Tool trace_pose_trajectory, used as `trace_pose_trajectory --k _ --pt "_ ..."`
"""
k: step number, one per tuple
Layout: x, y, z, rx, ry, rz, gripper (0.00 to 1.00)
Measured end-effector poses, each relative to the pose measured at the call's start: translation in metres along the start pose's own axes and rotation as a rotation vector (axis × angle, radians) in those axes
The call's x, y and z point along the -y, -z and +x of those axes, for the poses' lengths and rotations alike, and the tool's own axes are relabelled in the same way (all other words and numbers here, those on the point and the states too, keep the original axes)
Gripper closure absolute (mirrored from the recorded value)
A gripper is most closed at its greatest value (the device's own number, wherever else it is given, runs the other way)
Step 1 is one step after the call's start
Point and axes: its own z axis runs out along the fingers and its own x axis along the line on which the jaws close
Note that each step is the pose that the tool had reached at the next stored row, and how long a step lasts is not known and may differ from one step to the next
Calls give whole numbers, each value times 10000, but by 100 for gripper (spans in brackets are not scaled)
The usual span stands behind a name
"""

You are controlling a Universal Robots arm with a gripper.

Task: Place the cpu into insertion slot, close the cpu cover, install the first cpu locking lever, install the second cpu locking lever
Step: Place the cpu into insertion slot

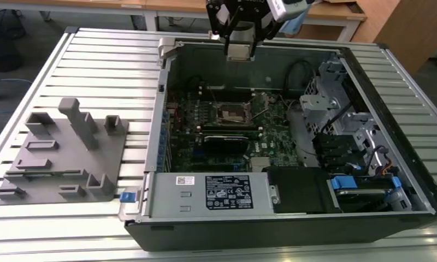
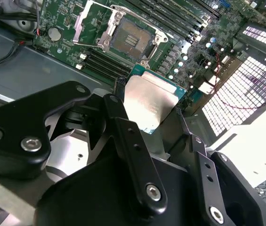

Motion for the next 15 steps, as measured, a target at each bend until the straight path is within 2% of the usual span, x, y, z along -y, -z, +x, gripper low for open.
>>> trace_pose_trajectory --k 15 --pt "4 -36 -1 -1 0 1 46"
